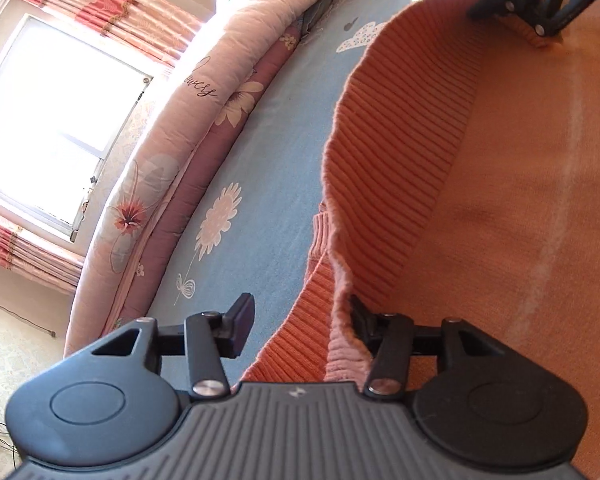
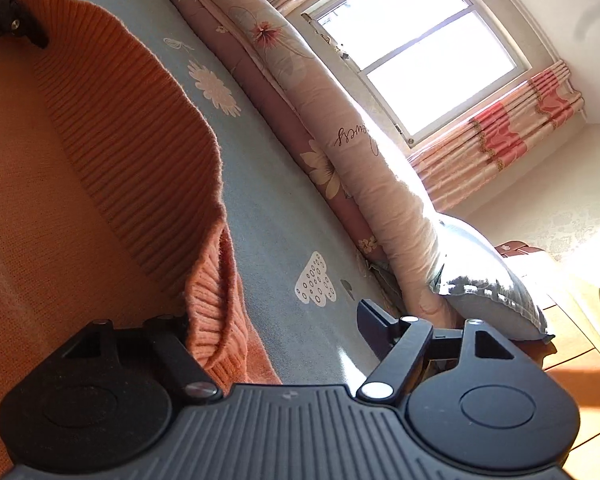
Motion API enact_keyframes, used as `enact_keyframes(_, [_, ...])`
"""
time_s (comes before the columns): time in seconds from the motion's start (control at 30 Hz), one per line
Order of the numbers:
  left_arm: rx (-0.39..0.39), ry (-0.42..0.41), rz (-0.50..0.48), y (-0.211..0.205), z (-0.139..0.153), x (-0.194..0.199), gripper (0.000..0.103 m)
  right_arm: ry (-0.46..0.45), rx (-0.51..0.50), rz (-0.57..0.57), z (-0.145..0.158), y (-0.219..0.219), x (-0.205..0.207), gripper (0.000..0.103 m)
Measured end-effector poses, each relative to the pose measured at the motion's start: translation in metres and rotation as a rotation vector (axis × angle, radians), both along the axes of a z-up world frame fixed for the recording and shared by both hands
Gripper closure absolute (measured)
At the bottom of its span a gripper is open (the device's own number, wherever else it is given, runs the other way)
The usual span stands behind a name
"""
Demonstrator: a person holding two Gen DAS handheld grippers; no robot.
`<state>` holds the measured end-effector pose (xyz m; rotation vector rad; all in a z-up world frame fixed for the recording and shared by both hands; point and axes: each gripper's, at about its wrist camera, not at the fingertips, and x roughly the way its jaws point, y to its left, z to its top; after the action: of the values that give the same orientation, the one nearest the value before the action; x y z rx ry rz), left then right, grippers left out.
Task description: Fold clothes
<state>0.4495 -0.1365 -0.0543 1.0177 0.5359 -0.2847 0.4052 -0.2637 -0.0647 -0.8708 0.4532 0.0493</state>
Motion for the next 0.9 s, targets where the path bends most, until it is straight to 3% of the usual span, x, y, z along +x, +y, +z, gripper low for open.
enact_keyframes(0.07, [-0.044, 0.010, 0.013, 0.011, 0.008, 0.002, 0.051, 0.040, 0.081, 0.017, 0.010, -0.011, 0.000, 0.023])
enact_keyframes(0.13, [-0.055, 0.007, 0.032, 0.009, 0.012, 0.022, 0.044, 0.071, 0.150, 0.023, 0.018, -0.021, 0.000, 0.021])
enact_keyframes(0.23, [-0.055, 0.021, 0.054, 0.027, 0.016, 0.058, 0.043, 0.151, 0.288, 0.055, 0.032, -0.041, 0.007, 0.019])
enact_keyframes(0.33, [-0.075, 0.044, 0.080, 0.032, 0.010, 0.027, 0.043, 0.226, 0.416, 0.063, 0.042, -0.062, 0.025, 0.018])
enact_keyframes(0.53, [-0.174, 0.111, 0.148, 0.046, 0.013, 0.013, 0.043, 0.326, 0.743, 0.012, 0.044, -0.105, 0.059, 0.018])
enact_keyframes(0.67, [-0.257, 0.132, 0.143, 0.052, 0.019, 0.016, 0.043, 0.338, 0.859, 0.015, 0.039, -0.113, 0.066, 0.018])
enact_keyframes(0.9, [-0.285, 0.061, 0.163, 0.062, 0.031, 0.027, 0.043, 0.251, 1.045, 0.051, 0.064, -0.130, 0.059, 0.018])
